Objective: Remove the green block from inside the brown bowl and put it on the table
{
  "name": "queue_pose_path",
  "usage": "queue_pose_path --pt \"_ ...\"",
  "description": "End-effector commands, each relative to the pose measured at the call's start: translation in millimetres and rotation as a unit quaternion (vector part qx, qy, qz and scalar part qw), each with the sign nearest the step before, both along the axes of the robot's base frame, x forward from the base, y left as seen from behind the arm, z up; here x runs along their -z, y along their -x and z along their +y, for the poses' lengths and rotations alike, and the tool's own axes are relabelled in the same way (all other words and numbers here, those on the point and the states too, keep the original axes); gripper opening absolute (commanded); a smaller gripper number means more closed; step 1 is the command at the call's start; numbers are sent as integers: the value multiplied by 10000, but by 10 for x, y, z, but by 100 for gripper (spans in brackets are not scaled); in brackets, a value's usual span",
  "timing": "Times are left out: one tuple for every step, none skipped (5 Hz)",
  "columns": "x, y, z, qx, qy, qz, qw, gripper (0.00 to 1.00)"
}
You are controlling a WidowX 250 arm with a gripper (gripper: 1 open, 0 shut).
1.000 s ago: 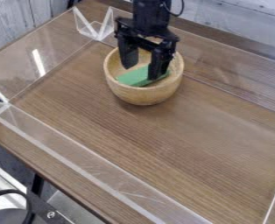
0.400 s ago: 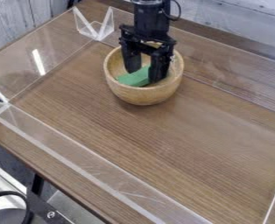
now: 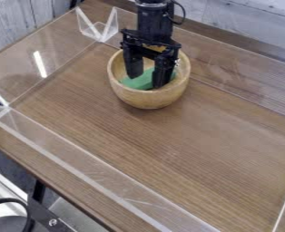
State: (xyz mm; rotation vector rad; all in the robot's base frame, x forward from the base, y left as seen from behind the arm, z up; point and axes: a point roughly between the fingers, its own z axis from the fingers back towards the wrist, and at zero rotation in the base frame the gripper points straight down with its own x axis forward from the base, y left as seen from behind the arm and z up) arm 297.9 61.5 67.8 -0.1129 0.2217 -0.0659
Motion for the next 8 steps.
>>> queue_pose_path --pt "-377 -21 -51 92 -105 -503 9986 100" --pt "-282 -94 -55 -79 -71 -670 9977 100" --pt "-138 -152 -47 -245 -32 -711 9972 100" --pt "-119 -214 -54 -397 -322 -699 9962 100" --pt "-149 -251 -108 -441 -537 -697 9951 100" --pt "-146 -271 -171 -52 -590 -642 9962 100" --pt "-116 -296 -181 217 -609 -573 9963 100" --pt "-118 -298 -175 449 -592 -555 9957 100"
